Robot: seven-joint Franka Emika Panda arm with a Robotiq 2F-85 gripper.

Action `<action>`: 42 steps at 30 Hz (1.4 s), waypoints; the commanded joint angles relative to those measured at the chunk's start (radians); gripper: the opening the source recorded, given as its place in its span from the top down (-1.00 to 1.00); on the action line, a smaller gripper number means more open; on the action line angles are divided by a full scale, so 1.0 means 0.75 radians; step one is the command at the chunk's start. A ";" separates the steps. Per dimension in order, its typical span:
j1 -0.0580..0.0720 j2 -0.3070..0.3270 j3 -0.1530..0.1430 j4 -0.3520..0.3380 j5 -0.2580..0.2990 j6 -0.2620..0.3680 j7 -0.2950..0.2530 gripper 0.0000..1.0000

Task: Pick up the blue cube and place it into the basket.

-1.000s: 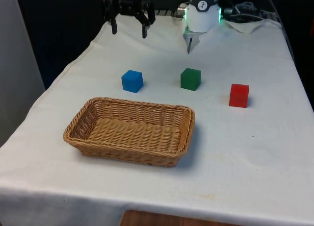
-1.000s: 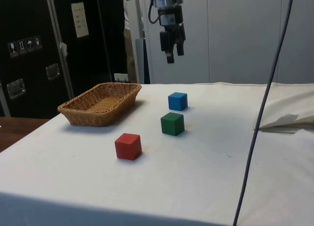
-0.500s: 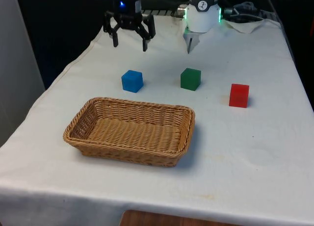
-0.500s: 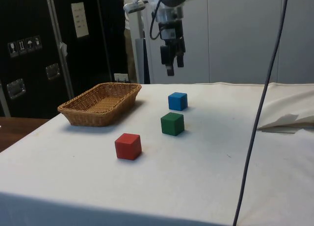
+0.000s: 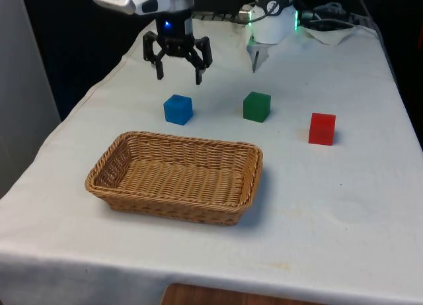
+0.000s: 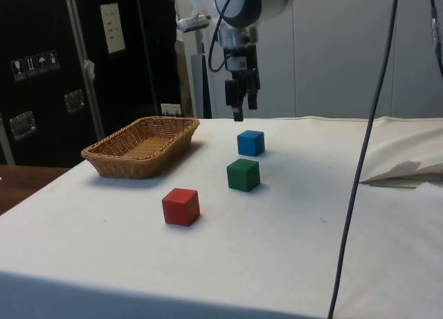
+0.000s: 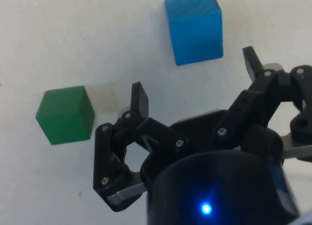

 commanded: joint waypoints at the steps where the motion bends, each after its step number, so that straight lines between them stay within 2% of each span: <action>1: 0.000 0.007 0.000 0.001 0.011 0.004 -0.007 -1.00; 2: -0.009 0.013 0.016 -0.003 0.049 0.025 -0.033 -1.00; 7: -0.009 0.035 0.016 0.000 0.092 0.036 -0.069 -1.00; 9: -0.007 0.043 0.009 0.003 0.093 0.033 -0.073 -1.00; 10: 0.000 0.044 0.003 0.004 0.079 0.029 -0.060 -1.00; 11: -0.007 0.043 0.008 0.004 0.092 0.033 -0.072 -1.00; 15: -0.015 0.068 0.013 0.004 0.108 0.048 -0.084 -1.00; 21: -0.021 0.107 0.017 0.009 0.143 0.072 -0.113 -1.00; 25: -0.019 0.140 0.015 0.017 0.188 0.089 -0.148 -1.00; 26: -0.007 0.140 -0.001 0.017 0.163 0.080 -0.131 -1.00; 27: -0.019 0.145 0.016 0.019 0.196 0.092 -0.155 -1.00; 32: -0.023 0.175 0.021 0.031 0.237 0.095 -0.184 -1.00; 33: -0.007 0.171 0.001 0.027 0.207 0.081 -0.160 -1.00; 34: -0.024 0.179 0.023 0.033 0.241 0.095 -0.188 -1.00; 42: -0.024 0.248 0.021 0.065 0.323 0.101 -0.249 -1.00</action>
